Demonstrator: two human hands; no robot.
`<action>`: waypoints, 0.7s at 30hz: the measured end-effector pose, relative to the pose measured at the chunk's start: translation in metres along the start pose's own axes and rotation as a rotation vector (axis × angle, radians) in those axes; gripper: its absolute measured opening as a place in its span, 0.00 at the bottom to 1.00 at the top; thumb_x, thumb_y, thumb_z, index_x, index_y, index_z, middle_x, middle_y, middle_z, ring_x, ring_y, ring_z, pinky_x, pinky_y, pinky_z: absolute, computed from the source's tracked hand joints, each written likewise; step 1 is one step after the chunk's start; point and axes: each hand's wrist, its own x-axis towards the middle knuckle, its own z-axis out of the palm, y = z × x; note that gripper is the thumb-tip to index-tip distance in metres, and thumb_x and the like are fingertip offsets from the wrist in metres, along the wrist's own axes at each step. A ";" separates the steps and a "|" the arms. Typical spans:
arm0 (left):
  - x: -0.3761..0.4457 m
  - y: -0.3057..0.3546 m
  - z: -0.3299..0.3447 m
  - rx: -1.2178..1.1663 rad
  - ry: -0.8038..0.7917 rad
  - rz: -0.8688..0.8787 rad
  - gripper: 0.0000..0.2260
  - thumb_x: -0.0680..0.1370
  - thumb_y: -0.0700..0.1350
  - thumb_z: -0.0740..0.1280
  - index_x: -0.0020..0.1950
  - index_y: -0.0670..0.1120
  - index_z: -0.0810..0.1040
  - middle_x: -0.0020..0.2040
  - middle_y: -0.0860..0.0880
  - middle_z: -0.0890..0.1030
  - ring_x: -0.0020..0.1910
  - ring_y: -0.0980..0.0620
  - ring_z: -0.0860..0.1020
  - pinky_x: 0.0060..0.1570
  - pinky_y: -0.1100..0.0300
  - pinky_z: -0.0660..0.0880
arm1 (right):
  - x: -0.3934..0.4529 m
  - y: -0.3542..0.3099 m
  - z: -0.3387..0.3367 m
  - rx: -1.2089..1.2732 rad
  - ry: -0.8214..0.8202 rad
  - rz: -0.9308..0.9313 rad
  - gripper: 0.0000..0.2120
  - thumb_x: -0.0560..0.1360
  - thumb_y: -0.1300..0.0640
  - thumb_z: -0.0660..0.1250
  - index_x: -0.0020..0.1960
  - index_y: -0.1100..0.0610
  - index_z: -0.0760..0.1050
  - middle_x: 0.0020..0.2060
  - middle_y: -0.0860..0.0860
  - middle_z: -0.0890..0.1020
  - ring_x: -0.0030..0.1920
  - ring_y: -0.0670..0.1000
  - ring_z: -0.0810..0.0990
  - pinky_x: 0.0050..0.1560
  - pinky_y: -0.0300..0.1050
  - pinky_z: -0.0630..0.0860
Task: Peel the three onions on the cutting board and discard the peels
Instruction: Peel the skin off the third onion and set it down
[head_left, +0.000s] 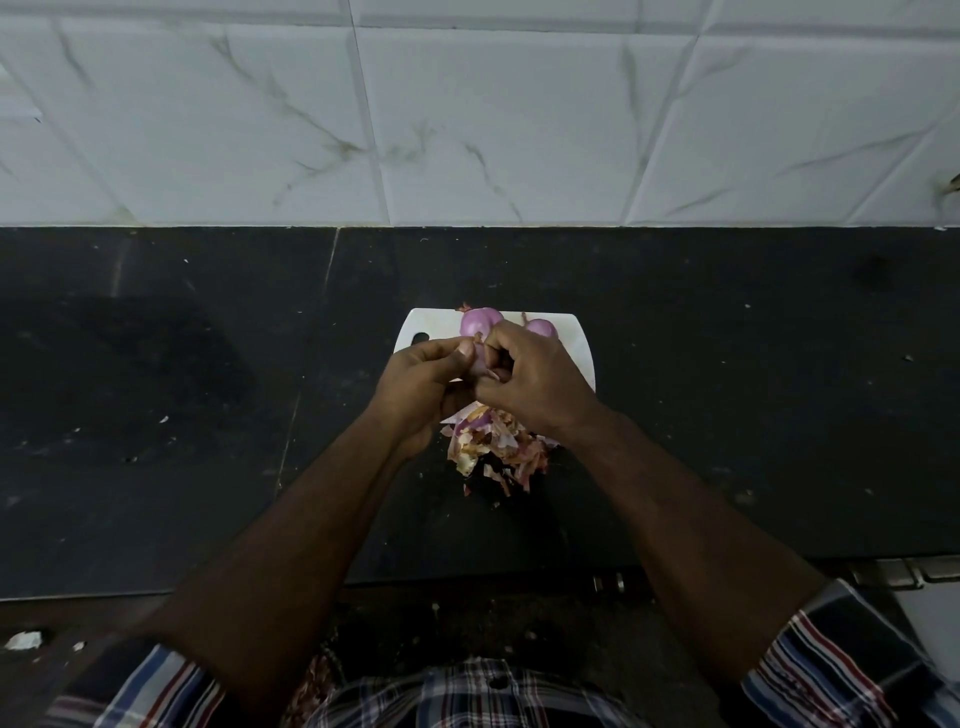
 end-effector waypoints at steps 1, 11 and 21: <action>0.001 0.001 0.000 -0.016 0.007 0.006 0.11 0.82 0.38 0.63 0.61 0.34 0.79 0.49 0.39 0.84 0.44 0.47 0.85 0.43 0.58 0.82 | 0.000 0.000 0.001 0.009 0.021 -0.002 0.17 0.72 0.63 0.72 0.39 0.44 0.67 0.31 0.43 0.73 0.34 0.39 0.75 0.33 0.31 0.68; 0.005 0.005 -0.008 -0.221 0.026 -0.020 0.12 0.84 0.38 0.60 0.62 0.32 0.76 0.54 0.37 0.82 0.50 0.42 0.85 0.51 0.53 0.82 | -0.010 0.016 0.003 -0.039 0.146 -0.104 0.04 0.72 0.64 0.73 0.45 0.58 0.81 0.42 0.49 0.81 0.44 0.44 0.78 0.46 0.33 0.74; 0.006 0.007 -0.024 -0.211 -0.097 -0.132 0.14 0.84 0.35 0.58 0.66 0.41 0.77 0.59 0.39 0.82 0.58 0.39 0.82 0.57 0.45 0.80 | -0.012 0.021 -0.005 0.190 0.038 0.322 0.18 0.73 0.46 0.72 0.61 0.50 0.81 0.54 0.43 0.84 0.51 0.41 0.82 0.57 0.43 0.78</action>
